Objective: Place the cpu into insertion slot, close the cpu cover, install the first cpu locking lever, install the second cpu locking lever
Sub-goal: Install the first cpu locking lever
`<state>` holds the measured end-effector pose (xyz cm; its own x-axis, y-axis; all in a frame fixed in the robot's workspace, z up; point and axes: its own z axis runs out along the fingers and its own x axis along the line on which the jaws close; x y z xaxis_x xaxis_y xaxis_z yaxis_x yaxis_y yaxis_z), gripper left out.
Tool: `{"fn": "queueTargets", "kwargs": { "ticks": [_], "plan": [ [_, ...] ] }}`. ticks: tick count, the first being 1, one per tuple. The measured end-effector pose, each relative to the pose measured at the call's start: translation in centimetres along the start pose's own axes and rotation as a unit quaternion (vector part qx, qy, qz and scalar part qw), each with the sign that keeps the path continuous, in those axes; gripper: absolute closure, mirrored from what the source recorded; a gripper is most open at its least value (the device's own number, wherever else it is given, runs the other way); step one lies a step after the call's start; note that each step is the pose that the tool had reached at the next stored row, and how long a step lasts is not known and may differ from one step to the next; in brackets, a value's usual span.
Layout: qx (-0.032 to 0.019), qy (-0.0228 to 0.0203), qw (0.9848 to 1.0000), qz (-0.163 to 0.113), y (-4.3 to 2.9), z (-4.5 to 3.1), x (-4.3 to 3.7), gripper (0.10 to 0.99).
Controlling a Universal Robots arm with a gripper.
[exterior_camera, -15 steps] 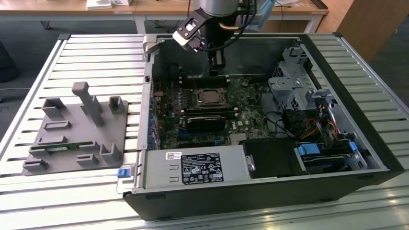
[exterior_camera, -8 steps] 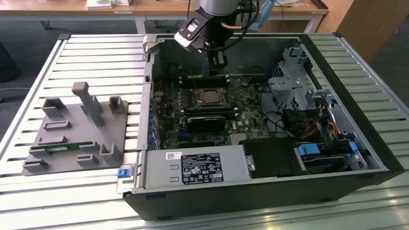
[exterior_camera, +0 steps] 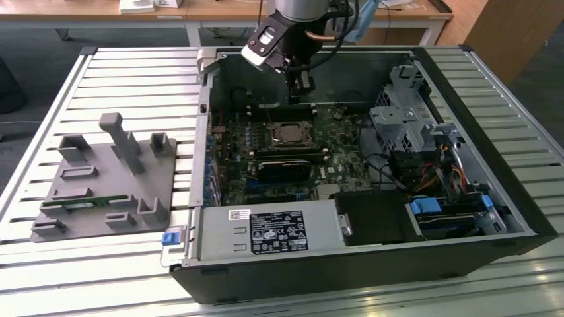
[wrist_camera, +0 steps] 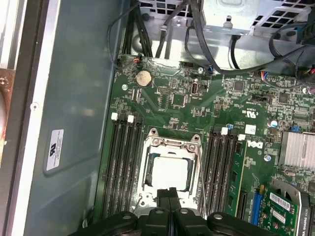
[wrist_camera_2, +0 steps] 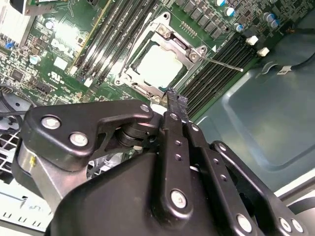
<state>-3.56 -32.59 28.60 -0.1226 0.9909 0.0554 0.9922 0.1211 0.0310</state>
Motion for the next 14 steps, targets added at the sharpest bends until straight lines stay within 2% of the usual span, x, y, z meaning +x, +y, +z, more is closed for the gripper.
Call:
{"fn": "queueTargets", "kwargs": {
  "ticks": [4, 8, 14],
  "plan": [
    [0.0003, 0.0002, 1.0000, -0.005, 0.00, 0.00, 0.00, 0.980],
    [0.0013, 0.0007, 0.9997, -0.023, 0.02, 0.00, 0.00, 0.980],
    [0.0037, 0.0020, 0.9978, -0.066, 0.02, 0.00, -0.01, 0.980]
  ]
}}
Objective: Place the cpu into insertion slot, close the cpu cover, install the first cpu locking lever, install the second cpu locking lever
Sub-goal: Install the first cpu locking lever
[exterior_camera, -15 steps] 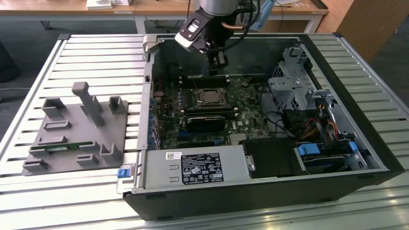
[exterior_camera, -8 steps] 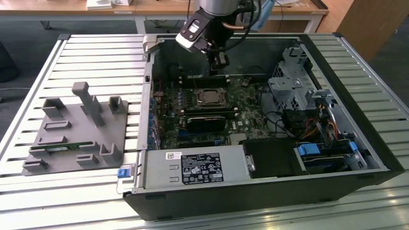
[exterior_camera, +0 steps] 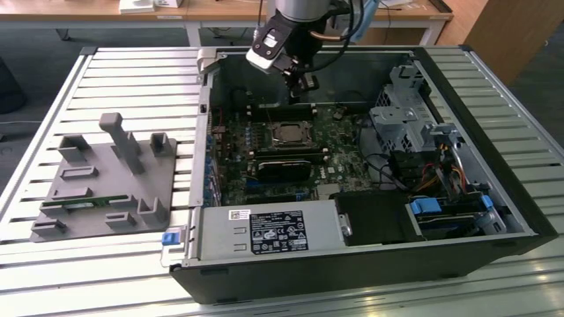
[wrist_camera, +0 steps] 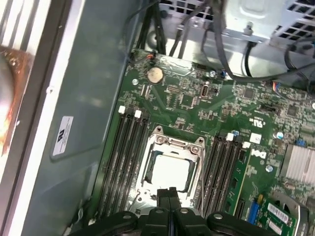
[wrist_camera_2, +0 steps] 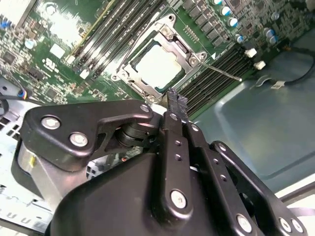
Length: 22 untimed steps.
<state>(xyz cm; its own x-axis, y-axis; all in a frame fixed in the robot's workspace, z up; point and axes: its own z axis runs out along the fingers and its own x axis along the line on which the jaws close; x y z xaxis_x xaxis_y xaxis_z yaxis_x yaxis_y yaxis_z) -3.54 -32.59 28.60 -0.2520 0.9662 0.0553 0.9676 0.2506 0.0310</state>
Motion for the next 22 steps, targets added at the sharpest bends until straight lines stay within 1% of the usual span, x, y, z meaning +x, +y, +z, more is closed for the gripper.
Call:
{"fn": "queueTargets", "kwargs": {
  "ticks": [5, 11, 17, 22],
  "plan": [
    [0.0015, 0.0009, 0.9996, -0.027, 0.00, 0.00, 0.00, 0.980],
    [0.0030, 0.0017, 0.9985, -0.055, 0.00, 0.00, 0.00, 0.980],
    [0.0040, 0.0023, 0.9974, -0.072, 0.00, 0.01, -0.01, 0.980],
    [0.0049, 0.0028, 0.9961, -0.088, 0.00, 0.01, -0.01, 0.980]
  ]
}}
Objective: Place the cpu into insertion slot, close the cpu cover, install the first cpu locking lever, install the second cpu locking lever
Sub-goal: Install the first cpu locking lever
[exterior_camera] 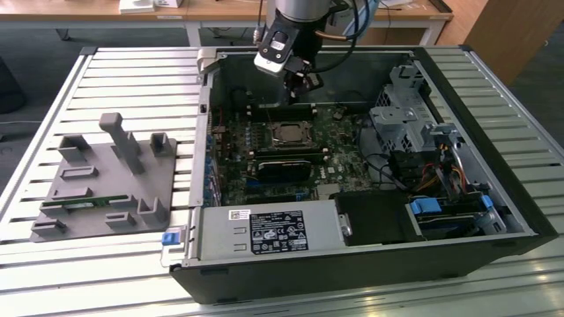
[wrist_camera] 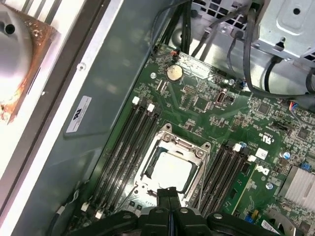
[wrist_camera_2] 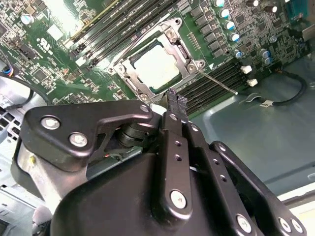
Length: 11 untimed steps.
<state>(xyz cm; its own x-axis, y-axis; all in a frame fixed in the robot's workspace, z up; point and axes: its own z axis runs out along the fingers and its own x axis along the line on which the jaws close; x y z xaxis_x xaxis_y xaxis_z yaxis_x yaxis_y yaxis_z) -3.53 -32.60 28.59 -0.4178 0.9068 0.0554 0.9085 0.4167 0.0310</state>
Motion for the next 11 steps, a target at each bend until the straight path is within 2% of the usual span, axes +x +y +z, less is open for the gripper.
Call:
{"fn": "queueTargets", "kwargs": {
  "ticks": [11],
  "plan": [
    [0.0014, 0.0008, 0.9997, -0.025, 0.00, 0.00, 0.00, 0.980]
  ]
}}
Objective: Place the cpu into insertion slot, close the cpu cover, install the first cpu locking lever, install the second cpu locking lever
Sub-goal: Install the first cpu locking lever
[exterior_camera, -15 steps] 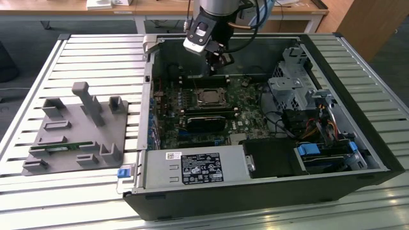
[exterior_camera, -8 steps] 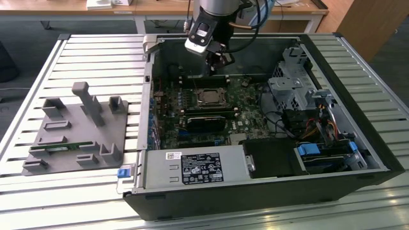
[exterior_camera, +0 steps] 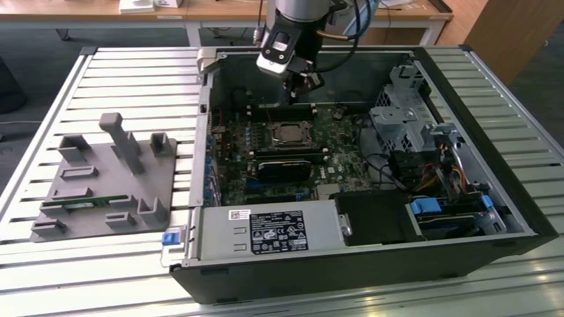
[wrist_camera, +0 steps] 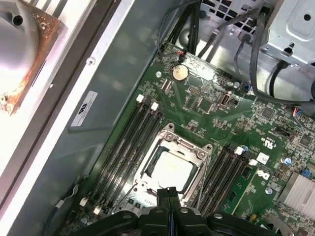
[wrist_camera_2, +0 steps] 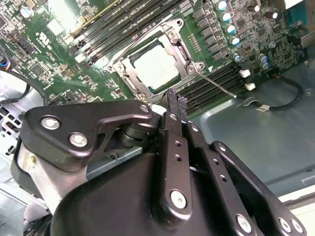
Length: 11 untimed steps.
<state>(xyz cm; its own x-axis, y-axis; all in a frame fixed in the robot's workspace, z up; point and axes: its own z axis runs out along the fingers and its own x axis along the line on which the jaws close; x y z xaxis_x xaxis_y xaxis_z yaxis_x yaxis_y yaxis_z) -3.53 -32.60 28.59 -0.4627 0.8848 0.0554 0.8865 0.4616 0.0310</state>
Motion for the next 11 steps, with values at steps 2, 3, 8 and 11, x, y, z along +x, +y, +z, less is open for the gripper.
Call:
{"fn": "queueTargets", "kwargs": {
  "ticks": [2, 3, 8, 11],
  "plan": [
    [0.0003, 0.0002, 1.0000, -0.005, 0.00, 0.00, 0.00, 0.980],
    [0.0004, 0.0002, 1.0000, -0.008, 0.00, 0.00, 0.00, 0.980],
    [0.0011, 0.0006, 0.9998, -0.019, 0.00, 0.00, 0.00, 0.980],
    [0.0015, 0.0008, 0.9996, -0.027, 0.00, 0.00, 0.00, 0.980]
  ]
}}
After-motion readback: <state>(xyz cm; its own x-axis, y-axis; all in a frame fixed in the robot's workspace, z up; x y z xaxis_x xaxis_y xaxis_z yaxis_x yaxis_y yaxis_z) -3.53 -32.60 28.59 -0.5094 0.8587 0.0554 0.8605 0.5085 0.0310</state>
